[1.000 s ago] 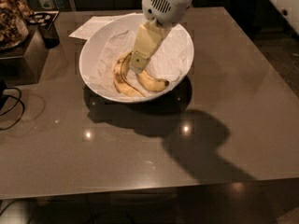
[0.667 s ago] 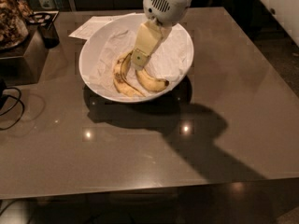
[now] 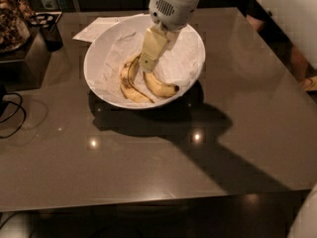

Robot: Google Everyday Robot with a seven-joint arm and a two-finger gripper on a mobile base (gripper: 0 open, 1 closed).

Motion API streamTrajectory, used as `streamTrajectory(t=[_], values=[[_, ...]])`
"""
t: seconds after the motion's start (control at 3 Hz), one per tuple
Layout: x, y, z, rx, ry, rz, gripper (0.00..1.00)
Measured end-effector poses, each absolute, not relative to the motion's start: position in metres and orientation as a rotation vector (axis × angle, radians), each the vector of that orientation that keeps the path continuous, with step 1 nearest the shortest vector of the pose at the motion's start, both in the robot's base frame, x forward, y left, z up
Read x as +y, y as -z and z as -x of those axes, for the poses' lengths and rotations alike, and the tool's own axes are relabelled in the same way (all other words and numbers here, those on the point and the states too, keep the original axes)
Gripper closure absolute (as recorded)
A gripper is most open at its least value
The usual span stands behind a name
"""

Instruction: Pick banana from white bowl

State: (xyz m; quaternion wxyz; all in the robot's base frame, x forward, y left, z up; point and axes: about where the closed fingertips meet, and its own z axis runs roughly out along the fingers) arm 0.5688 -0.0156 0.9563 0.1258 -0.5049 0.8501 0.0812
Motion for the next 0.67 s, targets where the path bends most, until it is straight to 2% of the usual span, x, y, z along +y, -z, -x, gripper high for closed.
streamTrajectory(t=[0.33, 0.67], values=[[-0.0147, -0.9495, -0.5739, 2.495, -0.208, 1.476, 0.3], [-0.0158, -0.9426, -0.5795, 2.519, -0.176, 1.473, 0.35]])
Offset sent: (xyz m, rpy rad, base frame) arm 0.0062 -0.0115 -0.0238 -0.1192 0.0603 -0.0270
